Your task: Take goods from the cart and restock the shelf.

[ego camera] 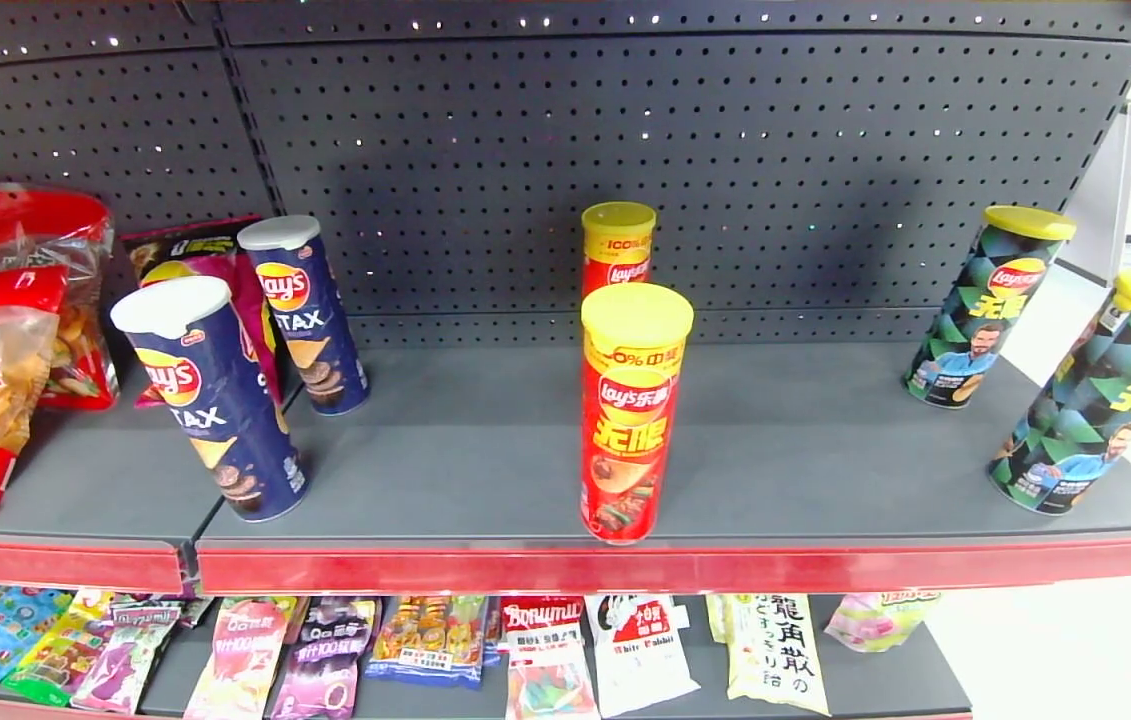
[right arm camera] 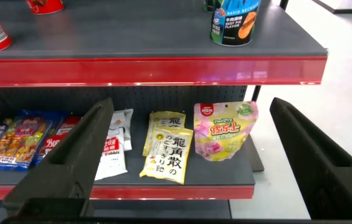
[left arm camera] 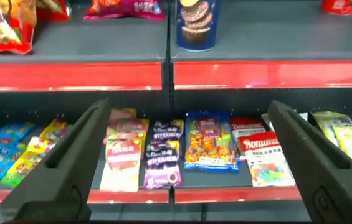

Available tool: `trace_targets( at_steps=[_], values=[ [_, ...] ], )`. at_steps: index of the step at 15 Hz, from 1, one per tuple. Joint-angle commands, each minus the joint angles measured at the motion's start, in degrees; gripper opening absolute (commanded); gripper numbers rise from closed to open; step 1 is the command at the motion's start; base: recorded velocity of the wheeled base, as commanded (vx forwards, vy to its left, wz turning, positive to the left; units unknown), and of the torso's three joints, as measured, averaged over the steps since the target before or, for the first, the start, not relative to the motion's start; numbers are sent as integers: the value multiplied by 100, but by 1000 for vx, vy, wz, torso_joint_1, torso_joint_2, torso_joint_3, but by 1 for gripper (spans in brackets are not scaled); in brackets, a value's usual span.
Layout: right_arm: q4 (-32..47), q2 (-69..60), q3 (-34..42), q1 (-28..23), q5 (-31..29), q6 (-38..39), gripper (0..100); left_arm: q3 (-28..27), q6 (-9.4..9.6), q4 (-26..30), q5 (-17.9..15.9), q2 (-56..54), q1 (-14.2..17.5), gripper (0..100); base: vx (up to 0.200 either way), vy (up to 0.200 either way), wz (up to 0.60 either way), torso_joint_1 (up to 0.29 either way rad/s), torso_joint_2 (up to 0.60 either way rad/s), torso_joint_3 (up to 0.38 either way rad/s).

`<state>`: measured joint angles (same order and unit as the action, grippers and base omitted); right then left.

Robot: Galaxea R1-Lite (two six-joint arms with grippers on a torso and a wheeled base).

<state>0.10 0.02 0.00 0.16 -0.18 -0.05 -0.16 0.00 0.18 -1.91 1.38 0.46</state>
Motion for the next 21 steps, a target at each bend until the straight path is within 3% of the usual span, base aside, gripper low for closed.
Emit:
trace_targets(
  at_steps=[1, 16, 18, 19, 20, 21],
  values=[
    [-1, -2, 0, 2, 1, -13, 100, -2, 0, -1, -2, -120, -29, 100, 0, 0, 0, 0, 0, 0],
    [43, 42, -26, 19, 27, -127, 100, -2, 0, -1, -2, -120, -38, 100, 0, 0, 0, 0, 0, 0],
    [43, 683, -105, 371, 18, 251, 100, -2, 0, -1, -2, -120, -29, 100, 0, 0, 0, 0, 0, 0],
    [78, 1360, -1090, 731, 379, 638, 100, -2, 0, -1, -2, -120, -38, 100, 0, 0, 0, 0, 0, 0],
    [105, 2116, -2109, 1021, 1117, 805, 100, -2, 0, -1, -2, -120, -29, 100, 0, 0, 0, 0, 0, 0],
    [131, 2757, -2646, 1267, 1644, 726, 100, -2, 0, -1, -2, -120, -29, 100, 0, 0, 0, 0, 0, 0]
  ],
)
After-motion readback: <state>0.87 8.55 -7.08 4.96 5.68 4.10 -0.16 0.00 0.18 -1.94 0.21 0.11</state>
